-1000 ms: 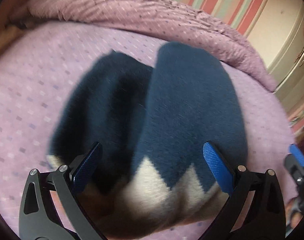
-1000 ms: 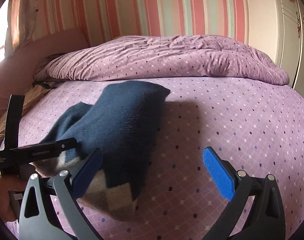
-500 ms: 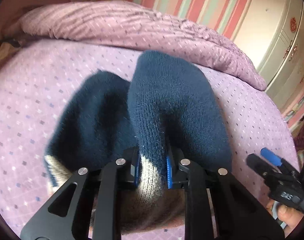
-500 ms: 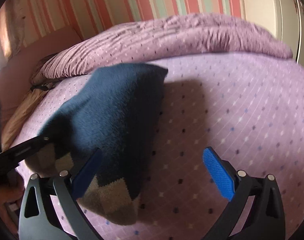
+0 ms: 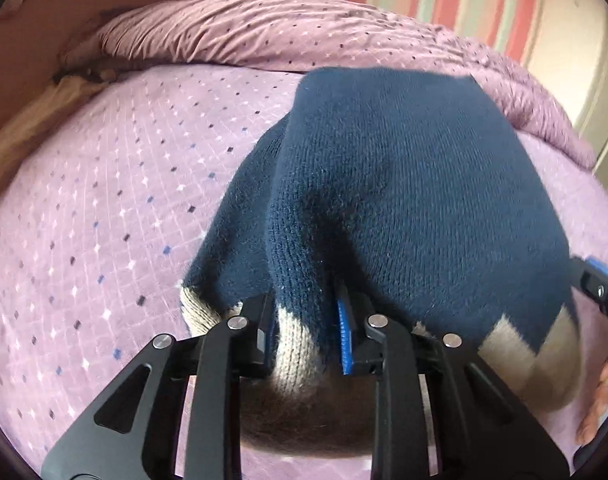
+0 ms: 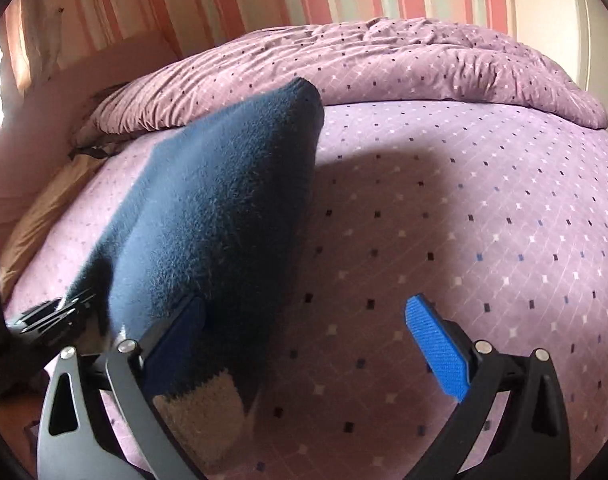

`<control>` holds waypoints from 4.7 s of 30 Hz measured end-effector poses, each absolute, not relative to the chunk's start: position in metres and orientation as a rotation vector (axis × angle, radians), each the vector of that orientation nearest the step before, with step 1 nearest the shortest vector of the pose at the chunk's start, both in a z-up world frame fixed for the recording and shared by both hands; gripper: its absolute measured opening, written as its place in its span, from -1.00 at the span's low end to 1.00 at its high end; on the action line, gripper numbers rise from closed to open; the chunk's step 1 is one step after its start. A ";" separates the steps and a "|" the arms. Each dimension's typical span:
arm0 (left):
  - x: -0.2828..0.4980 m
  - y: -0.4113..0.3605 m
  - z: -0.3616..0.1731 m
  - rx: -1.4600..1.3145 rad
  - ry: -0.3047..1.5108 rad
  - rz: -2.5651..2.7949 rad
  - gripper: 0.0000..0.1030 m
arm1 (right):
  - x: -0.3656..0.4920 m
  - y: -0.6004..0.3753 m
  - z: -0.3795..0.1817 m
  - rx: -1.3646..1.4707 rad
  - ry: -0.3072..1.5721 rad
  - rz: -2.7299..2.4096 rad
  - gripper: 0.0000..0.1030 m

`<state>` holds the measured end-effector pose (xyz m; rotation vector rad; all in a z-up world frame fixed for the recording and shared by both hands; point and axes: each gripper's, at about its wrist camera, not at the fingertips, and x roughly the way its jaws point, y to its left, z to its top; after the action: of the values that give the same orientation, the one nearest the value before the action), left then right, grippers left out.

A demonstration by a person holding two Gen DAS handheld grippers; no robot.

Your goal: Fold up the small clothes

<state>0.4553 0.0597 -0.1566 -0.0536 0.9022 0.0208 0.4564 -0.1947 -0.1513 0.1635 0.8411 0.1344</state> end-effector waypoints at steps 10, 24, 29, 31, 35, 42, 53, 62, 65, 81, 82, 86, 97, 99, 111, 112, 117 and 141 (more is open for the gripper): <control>0.458 0.073 -0.161 -0.049 0.860 0.001 0.20 | 0.462 -0.189 -0.173 -0.001 0.903 0.096 0.96; 0.448 0.065 -0.149 0.172 0.888 0.095 0.08 | 0.435 -0.188 -0.138 0.017 0.833 0.117 0.96; 0.444 0.069 -0.167 0.150 0.868 0.101 0.19 | 0.444 -0.181 -0.164 -0.019 0.946 0.116 0.96; 0.449 0.082 -0.166 0.081 0.883 0.113 0.45 | 0.446 -0.179 -0.163 -0.035 0.951 0.111 0.96; 0.450 0.090 -0.156 0.062 0.873 0.075 0.51 | 0.444 -0.179 -0.147 -0.029 0.921 0.115 0.96; 0.453 0.082 -0.114 0.032 0.783 0.057 0.46 | 0.467 -0.174 -0.119 0.015 0.867 0.114 0.96; 0.482 0.087 -0.175 0.023 0.889 0.061 0.85 | 0.490 -0.169 -0.170 0.057 1.002 0.180 0.96; 0.489 0.096 -0.168 0.007 0.893 0.058 0.94 | 0.493 -0.174 -0.165 0.119 1.030 0.172 0.96; 0.487 0.098 -0.144 0.053 0.829 0.062 0.94 | 0.502 -0.188 -0.135 0.129 0.971 0.144 0.97; 0.574 0.082 -0.166 0.146 0.890 0.042 0.94 | 0.599 -0.178 -0.169 0.054 1.058 0.076 0.97; 0.574 0.082 -0.168 0.145 0.889 0.044 0.94 | 0.599 -0.178 -0.170 0.056 1.055 0.074 0.97; 0.571 0.086 -0.163 0.125 0.904 0.037 0.94 | 0.593 -0.184 -0.161 0.125 1.057 0.067 0.97; 0.467 0.082 -0.154 0.066 0.879 -0.073 0.94 | 0.478 -0.190 -0.141 0.248 1.022 0.195 0.97; 0.457 0.088 -0.160 0.029 0.880 -0.058 0.94 | 0.463 -0.185 -0.146 0.228 1.030 0.198 0.97; 0.448 0.091 -0.141 0.064 0.819 -0.002 0.94 | 0.445 -0.196 -0.156 0.235 1.035 0.208 0.97; 0.450 0.094 -0.138 0.057 0.815 0.006 0.94 | 0.448 -0.199 -0.153 0.226 1.020 0.203 0.97; 0.475 0.105 -0.135 -0.090 0.836 -0.013 0.94 | 0.469 -0.201 -0.147 0.231 0.995 0.198 0.97; 0.511 0.124 -0.220 -0.651 1.098 -0.437 0.90 | 0.500 -0.203 -0.221 0.716 1.148 0.395 0.97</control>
<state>0.5113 0.1237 -0.2200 -0.6508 1.0983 -0.4374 0.5001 -0.2027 -0.2213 0.7156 1.1478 0.3947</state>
